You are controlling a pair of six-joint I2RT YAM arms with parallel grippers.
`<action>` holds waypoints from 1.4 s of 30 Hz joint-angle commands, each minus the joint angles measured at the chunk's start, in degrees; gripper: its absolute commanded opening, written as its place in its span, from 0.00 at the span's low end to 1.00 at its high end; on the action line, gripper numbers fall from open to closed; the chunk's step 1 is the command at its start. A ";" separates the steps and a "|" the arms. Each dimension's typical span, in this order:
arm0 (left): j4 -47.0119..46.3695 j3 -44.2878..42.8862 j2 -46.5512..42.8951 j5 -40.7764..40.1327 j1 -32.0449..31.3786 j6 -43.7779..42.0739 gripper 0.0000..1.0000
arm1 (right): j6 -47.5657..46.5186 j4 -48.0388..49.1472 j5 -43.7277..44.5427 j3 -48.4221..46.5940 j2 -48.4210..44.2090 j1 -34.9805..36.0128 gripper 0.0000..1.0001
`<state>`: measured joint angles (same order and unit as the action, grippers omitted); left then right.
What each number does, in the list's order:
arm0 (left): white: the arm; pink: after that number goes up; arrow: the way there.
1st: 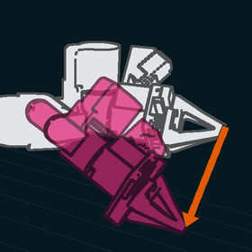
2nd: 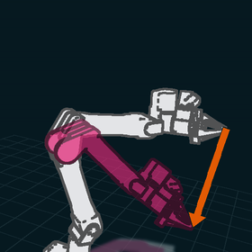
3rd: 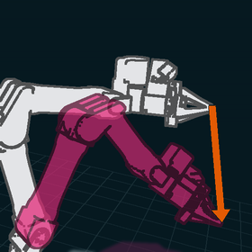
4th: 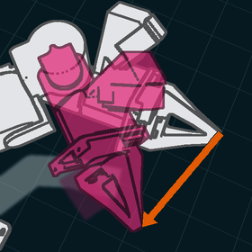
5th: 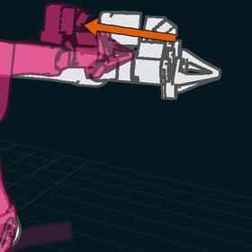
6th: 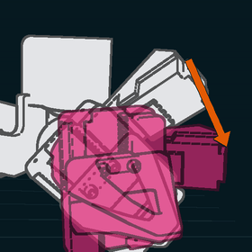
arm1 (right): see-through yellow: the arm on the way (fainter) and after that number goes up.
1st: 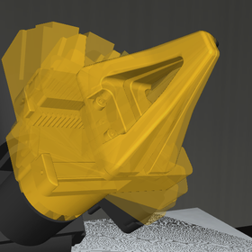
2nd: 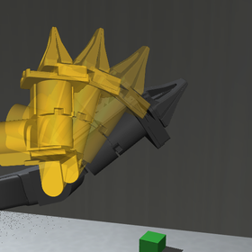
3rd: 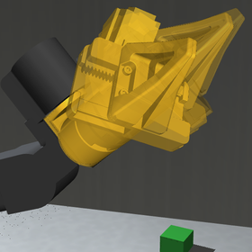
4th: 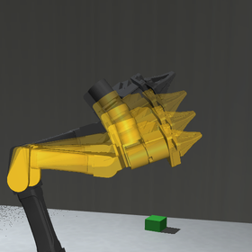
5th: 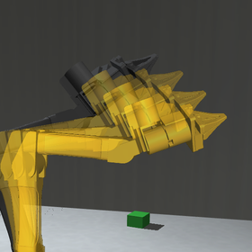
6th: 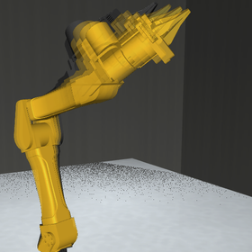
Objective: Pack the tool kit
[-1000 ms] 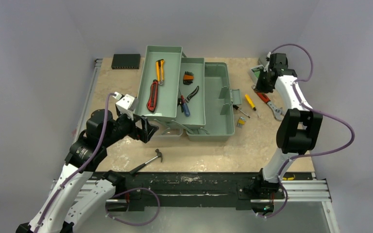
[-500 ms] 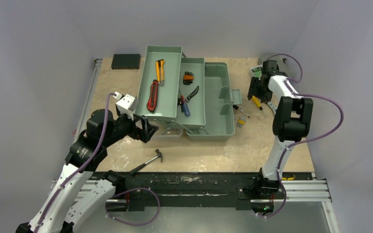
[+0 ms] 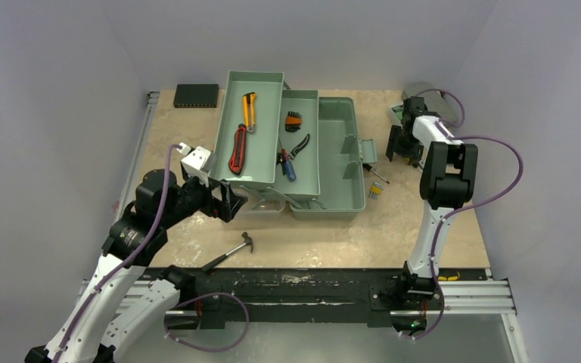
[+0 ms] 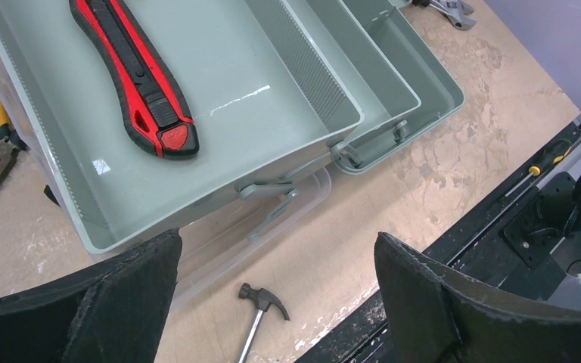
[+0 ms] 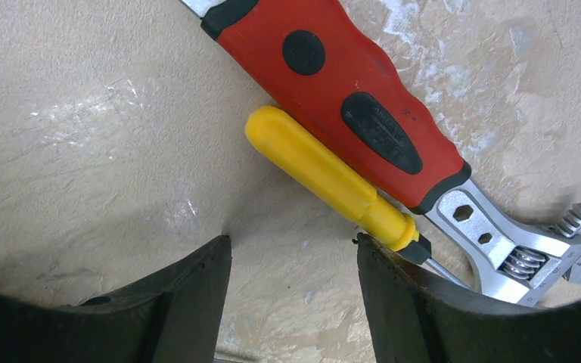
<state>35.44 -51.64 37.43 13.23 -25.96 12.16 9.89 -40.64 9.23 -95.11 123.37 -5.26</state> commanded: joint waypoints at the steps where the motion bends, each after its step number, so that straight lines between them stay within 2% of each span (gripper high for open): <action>1: -2.05 0.26 0.01 0.05 -0.23 -1.44 0.94 | -0.29 0.88 -2.39 1.15 -3.95 -0.10 0.62; 6: -1.76 -0.03 -0.43 -0.48 -0.24 -1.52 0.94 | -1.31 -1.54 -2.68 -1.42 -7.53 -0.08 0.63; 12: -2.07 0.74 -6.35 -7.14 -0.23 -1.18 0.95 | -2.66 -1.55 0.94 -2.37 -9.12 -0.29 0.68; 16: -2.12 1.21 -8.20 -9.92 -0.24 -1.22 0.95 | -3.92 -2.44 2.41 -3.44 -6.50 -1.24 0.71; 29: -1.92 0.92 -7.04 -8.22 -0.23 -1.62 0.95 | -4.62 -4.86 -0.59 -8.28 3.85 -1.99 0.71; 38: -2.05 0.94 -7.02 -7.83 -0.21 -1.70 0.95 | -4.47 -5.85 -8.60 -5.19 1.84 -1.91 0.58; 40: -2.05 0.92 -6.95 -7.61 -0.24 -1.70 0.95 | -4.27 -5.84 -9.03 -4.59 1.01 -1.86 0.51; 42: -1.96 0.88 -6.96 -7.44 -0.22 -1.66 0.95 | -4.24 -6.18 -9.02 -4.48 0.87 -1.86 0.39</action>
<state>35.03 -50.74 30.28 5.30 -25.96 11.33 5.93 -45.39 2.90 -100.66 126.78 -7.25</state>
